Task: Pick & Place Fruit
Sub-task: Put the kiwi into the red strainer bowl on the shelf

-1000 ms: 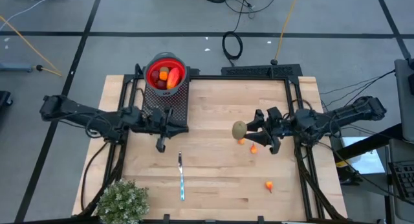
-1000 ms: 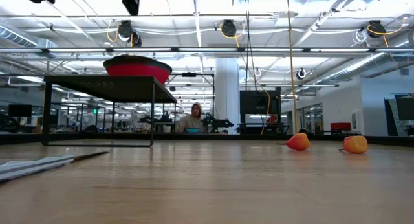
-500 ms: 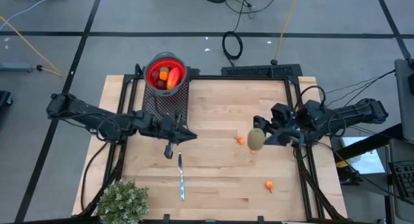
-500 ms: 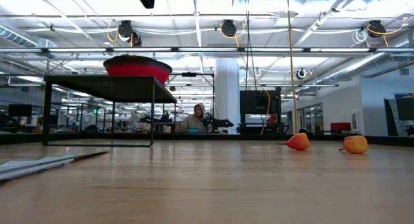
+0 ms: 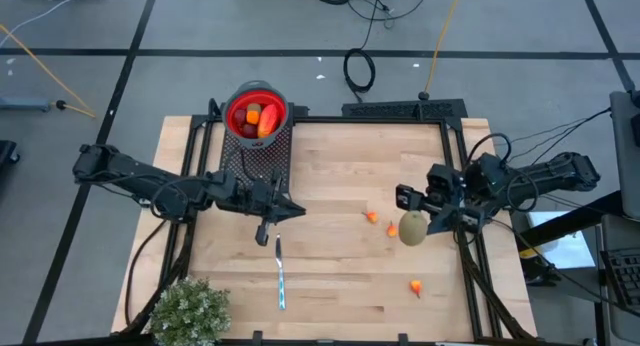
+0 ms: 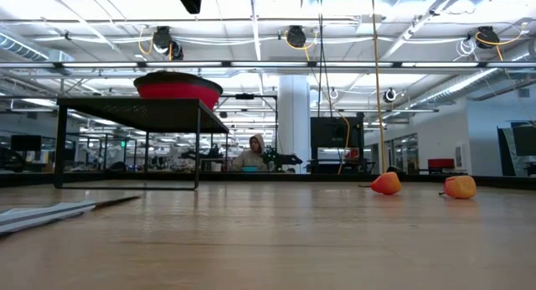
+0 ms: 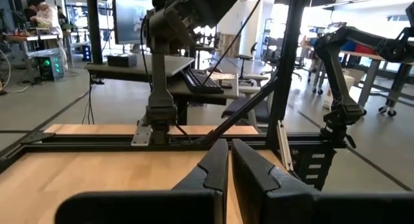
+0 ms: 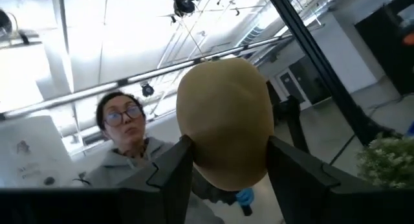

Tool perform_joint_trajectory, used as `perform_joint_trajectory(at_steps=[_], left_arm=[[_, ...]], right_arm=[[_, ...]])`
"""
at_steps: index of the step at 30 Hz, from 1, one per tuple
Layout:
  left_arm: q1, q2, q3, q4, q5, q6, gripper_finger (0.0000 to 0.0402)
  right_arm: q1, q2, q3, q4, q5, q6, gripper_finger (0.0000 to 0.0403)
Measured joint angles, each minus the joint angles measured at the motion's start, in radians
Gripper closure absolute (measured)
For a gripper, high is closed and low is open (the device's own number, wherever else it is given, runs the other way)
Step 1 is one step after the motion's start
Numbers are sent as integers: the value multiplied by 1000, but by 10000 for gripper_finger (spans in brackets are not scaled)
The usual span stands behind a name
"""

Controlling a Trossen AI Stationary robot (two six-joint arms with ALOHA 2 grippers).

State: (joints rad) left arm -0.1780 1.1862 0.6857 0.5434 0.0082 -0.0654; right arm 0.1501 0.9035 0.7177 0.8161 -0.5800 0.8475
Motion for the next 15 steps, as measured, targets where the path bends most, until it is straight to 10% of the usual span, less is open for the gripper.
perform_joint_trajectory(at_steps=[15], left_arm=[[0, 0, 0, 21, -2, -4, 382]], right_arm=[[-1, 1, 0, -144, 50, -745, 229]])
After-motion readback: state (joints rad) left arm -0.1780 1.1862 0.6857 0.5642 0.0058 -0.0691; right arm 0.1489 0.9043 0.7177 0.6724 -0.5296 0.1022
